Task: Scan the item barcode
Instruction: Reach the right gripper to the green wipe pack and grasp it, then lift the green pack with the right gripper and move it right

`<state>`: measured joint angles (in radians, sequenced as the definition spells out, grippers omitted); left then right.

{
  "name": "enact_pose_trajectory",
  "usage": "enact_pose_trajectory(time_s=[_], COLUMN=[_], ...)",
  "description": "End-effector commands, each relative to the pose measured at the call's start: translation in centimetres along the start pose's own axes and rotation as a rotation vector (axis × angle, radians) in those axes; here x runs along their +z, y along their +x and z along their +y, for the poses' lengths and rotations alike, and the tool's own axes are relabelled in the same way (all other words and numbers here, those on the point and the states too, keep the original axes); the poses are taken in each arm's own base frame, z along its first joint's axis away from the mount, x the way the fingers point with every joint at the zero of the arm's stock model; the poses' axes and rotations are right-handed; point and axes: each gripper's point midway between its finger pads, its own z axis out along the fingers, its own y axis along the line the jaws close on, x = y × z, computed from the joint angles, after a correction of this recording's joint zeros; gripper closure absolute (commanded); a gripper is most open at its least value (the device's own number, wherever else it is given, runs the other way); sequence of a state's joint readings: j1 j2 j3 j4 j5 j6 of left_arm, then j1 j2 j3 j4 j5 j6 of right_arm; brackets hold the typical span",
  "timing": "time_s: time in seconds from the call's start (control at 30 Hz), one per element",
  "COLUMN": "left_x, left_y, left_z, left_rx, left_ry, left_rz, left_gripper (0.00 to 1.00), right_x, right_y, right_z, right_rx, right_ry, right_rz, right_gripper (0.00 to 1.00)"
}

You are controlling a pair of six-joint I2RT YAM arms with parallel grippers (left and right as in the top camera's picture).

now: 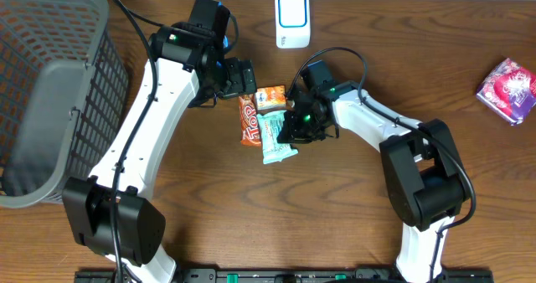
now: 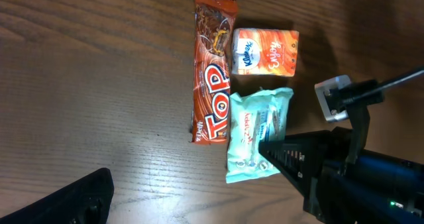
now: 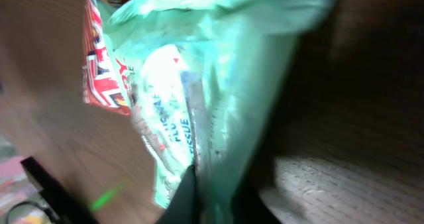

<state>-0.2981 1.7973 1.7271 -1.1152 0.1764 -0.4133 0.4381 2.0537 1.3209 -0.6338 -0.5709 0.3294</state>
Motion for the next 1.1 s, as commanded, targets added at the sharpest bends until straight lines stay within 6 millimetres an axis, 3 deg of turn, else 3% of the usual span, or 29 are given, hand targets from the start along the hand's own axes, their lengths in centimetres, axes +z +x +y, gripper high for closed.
enact_pose_trajectory(time_s=[0.0,0.13,0.27,0.37,0.5,0.6,0.77,0.97,1.03,1.07], left_x=[0.5,0.5,0.5,0.5,0.5,0.5,0.5,0.5,0.5,0.5], left_y=[0.1,0.1,0.1,0.1,0.1,0.1,0.1,0.1,0.1,0.1], left_z=[0.4,0.4,0.4,0.4,0.4,0.4,0.4,0.4,0.4,0.4], left_rx=[0.013,0.013,0.013,0.013,0.013,0.013,0.013,0.013,0.013,0.013], left_ry=[-0.020,-0.020,-0.020,-0.020,-0.020,-0.020,-0.020,-0.020,-0.020,-0.020], left_rz=[0.009,0.010,0.009,0.009,0.009,0.009,0.009,0.009,0.009,0.009], left_gripper=[0.02,0.02,0.02,0.02,0.02,0.02,0.02,0.02,0.02,0.02], right_x=[-0.6,-4.0,-10.8,-15.8,-19.1,-19.5,-17.1,-12.5,-11.9,-12.1], right_y=[-0.2,-2.0,-3.9,-4.2,-4.4,-3.9,-2.8,-2.7,-2.8,-3.0], right_z=[-0.9,-2.4,-7.4,-9.4,-10.9,-12.7,-14.7,-13.0,-12.6,-12.4], right_rx=[-0.027,-0.016,0.044,0.091,0.077,0.083,0.072,0.082,0.081,0.082], right_ry=[0.049,0.202,0.698,1.012,1.270,1.393,1.415,1.175,1.145,1.142], right_rz=[-0.016,-0.092,-0.237,-0.350,-0.435,-0.451,-0.406,-0.351,-0.349,-0.355], right_gripper=[0.99,0.99,0.99,0.99,0.99,0.99,0.96,0.88,0.78,0.69])
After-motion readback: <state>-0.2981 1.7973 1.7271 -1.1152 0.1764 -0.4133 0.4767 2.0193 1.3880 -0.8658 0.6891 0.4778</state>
